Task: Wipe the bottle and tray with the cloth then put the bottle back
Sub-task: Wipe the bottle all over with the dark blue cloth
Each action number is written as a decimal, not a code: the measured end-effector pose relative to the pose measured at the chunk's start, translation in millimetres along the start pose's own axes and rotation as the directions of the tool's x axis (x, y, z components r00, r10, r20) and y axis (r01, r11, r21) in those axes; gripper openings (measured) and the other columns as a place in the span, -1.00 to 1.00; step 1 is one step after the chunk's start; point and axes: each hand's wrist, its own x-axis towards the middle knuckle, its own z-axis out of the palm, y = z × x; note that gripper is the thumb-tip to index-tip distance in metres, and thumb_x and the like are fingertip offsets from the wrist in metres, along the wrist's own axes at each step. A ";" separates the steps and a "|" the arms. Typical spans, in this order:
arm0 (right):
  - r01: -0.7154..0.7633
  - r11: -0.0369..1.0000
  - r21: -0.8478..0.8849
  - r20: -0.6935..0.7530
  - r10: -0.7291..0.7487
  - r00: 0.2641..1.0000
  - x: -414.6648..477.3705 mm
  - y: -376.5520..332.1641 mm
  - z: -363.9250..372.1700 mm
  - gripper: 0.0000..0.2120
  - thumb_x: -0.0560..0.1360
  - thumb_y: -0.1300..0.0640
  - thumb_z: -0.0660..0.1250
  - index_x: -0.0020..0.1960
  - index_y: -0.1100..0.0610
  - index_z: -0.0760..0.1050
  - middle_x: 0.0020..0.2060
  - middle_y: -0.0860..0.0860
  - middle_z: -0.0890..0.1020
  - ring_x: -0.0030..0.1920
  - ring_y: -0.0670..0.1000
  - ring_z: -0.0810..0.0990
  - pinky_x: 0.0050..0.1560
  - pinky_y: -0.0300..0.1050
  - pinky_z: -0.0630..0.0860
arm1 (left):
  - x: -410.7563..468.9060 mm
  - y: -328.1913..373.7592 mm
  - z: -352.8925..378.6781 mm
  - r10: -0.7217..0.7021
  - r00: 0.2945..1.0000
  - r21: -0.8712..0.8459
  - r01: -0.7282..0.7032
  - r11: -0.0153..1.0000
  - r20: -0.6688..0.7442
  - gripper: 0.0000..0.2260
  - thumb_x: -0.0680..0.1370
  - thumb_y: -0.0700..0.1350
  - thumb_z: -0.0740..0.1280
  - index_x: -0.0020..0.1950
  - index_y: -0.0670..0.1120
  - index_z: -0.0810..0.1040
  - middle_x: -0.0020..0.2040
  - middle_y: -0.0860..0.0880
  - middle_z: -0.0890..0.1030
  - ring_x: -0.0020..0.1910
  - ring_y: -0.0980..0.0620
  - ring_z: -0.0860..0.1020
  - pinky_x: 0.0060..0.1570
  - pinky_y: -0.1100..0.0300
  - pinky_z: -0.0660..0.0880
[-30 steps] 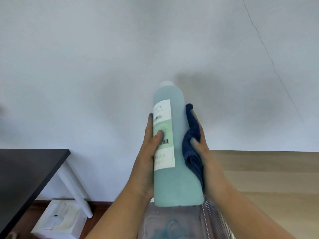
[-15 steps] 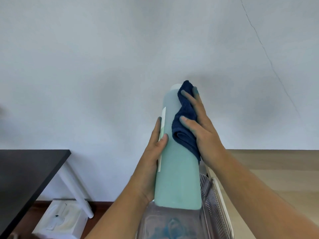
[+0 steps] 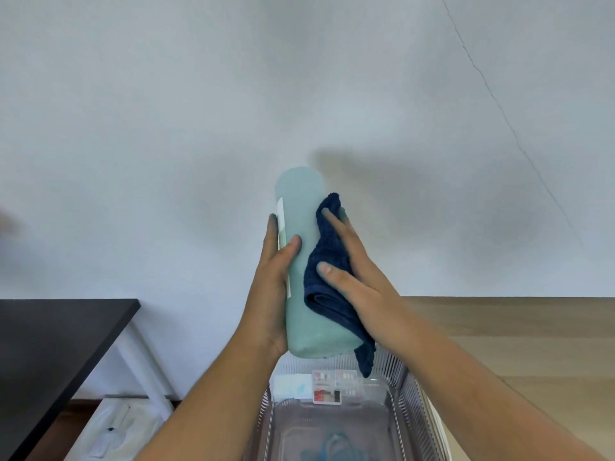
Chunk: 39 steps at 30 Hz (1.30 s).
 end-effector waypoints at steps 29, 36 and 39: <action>0.320 0.938 -0.135 -0.068 -0.330 0.941 -10.8 2.8 -18.3 -0.41 0.45 -0.07 0.34 0.43 -0.25 0.23 0.52 -0.24 0.16 0.49 -0.26 0.13 0.33 -0.48 0.23 | 29.1 30.2 30.8 0.144 0.989 0.079 -0.143 0.987 -0.011 -0.52 0.57 0.04 0.27 0.46 0.23 0.24 0.38 -0.10 0.49 0.26 -0.15 0.54 0.19 -0.15 0.50; 0.388 0.915 -0.115 -0.122 -0.400 0.908 -11.1 -0.2 -11.2 -0.37 0.42 -0.12 0.39 0.42 -0.26 0.24 0.50 -0.26 0.17 0.51 -0.19 0.13 0.38 -0.39 0.23 | 26.8 29.0 31.0 0.215 0.976 0.023 -0.215 0.976 0.024 -0.50 0.52 0.06 0.32 0.42 0.32 0.28 0.37 -0.01 0.50 0.28 -0.13 0.53 0.16 -0.14 0.53; 0.399 0.917 0.022 -0.156 -0.391 0.907 -15.7 2.8 -5.0 -0.38 0.42 -0.05 0.43 0.41 -0.25 0.28 0.50 -0.26 0.18 0.51 -0.18 0.13 0.36 -0.37 0.28 | 25.5 28.5 29.5 0.202 0.977 0.009 -0.203 0.979 0.073 -0.48 0.51 0.06 0.30 0.45 0.26 0.27 0.37 -0.04 0.50 0.25 -0.12 0.55 0.04 -0.04 0.58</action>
